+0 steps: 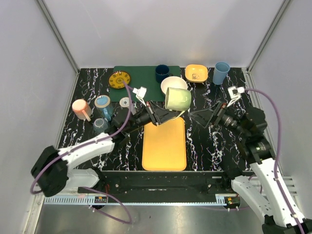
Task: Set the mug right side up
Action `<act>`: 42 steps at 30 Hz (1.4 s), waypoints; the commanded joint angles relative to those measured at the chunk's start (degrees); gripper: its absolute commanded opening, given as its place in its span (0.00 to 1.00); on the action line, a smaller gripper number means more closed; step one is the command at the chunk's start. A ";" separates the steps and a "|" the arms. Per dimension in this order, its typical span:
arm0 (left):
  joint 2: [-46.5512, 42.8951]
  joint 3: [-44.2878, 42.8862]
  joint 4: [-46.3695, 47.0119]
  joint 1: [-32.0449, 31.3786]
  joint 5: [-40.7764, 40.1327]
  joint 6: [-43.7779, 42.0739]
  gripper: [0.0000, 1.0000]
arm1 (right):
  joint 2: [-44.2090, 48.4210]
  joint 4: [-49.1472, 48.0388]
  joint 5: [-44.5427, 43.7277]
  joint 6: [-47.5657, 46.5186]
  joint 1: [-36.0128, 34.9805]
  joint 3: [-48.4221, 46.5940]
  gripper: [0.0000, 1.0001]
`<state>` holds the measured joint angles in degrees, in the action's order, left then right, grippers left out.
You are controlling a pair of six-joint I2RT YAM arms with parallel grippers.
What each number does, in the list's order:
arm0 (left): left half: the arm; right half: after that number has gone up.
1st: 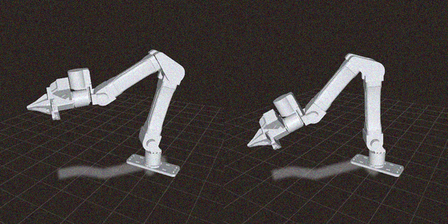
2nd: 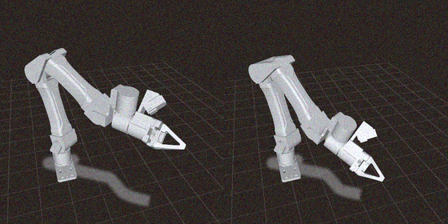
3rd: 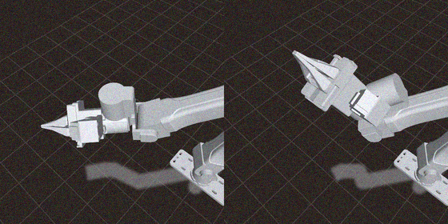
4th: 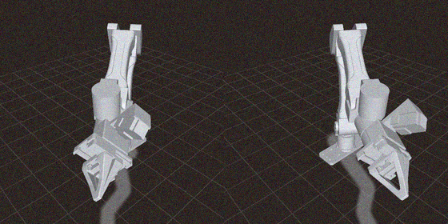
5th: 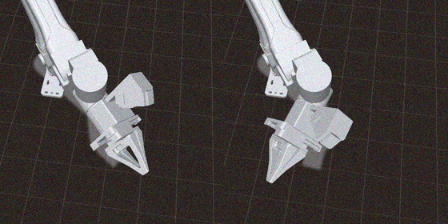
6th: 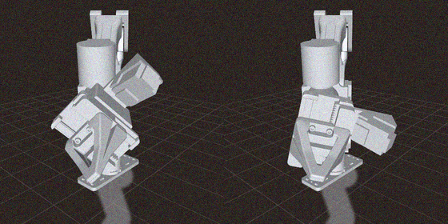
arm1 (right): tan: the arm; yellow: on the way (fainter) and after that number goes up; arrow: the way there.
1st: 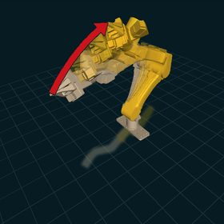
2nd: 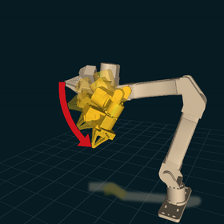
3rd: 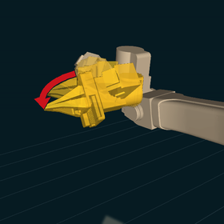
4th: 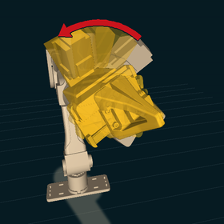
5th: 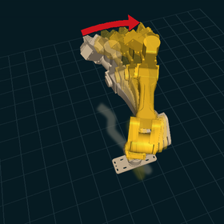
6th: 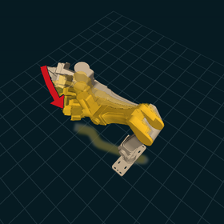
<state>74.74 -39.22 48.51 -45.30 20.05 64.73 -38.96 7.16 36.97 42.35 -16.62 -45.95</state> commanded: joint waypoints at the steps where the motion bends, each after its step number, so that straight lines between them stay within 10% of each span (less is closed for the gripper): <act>1: -10.22 -9.10 -32.10 -2.33 -10.45 -25.64 0.00 | 2.31 13.90 -13.48 -6.31 -0.51 -7.30 1.00; 9: -5.40 -17.11 -65.37 -7.87 -32.69 -34.15 0.00 | -0.32 26.41 -32.11 -10.18 -0.34 -10.12 1.00; 42: 31.34 -35.66 -59.59 -12.27 -41.85 -30.36 0.00 | -1.82 25.28 -32.75 -9.48 -0.34 -3.88 0.99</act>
<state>105.21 -70.22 -17.41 -57.39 -21.23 34.15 -40.82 34.61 4.05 33.41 -16.80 -50.35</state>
